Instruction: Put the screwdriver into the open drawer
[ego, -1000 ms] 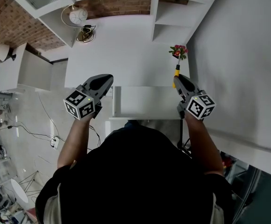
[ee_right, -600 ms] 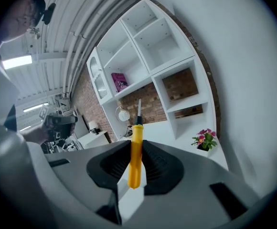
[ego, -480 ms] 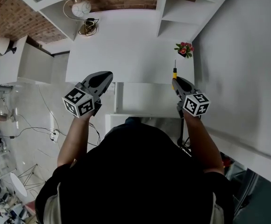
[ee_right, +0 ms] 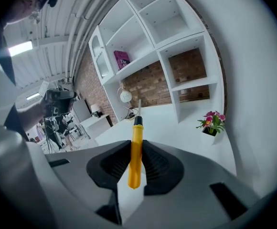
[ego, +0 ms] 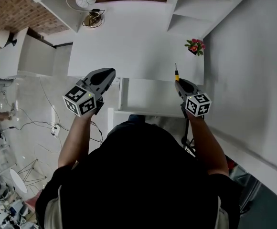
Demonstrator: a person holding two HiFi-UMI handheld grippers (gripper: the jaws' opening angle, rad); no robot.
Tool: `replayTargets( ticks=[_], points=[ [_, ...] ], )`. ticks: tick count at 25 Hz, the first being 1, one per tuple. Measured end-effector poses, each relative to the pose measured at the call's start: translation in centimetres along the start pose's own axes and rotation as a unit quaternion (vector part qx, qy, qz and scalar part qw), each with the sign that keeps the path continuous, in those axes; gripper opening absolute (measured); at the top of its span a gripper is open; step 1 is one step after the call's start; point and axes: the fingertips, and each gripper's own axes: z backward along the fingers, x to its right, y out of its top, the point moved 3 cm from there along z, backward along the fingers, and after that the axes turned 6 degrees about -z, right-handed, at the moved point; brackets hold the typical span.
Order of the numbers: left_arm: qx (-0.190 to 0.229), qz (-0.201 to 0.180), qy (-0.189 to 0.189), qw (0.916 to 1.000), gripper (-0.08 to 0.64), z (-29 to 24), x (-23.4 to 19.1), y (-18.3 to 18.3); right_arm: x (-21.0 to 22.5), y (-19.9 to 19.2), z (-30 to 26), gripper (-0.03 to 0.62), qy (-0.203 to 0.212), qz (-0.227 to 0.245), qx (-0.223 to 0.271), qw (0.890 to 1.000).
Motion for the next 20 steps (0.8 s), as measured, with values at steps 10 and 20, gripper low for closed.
replayTargets(
  ticks=[10,20],
  points=[
    [-0.017,0.017,0.008,0.9997,0.023,0.1,-1.7,-2.3,1.1,-4.1,-3.1,0.078,0.009,-0.002,-0.052,0.999],
    [-0.032,0.030,0.012,0.9990,0.023,-0.9,-3.2,-4.1,2.0,-7.4,-6.1,0.078,0.021,0.010,-0.097,0.995]
  ],
)
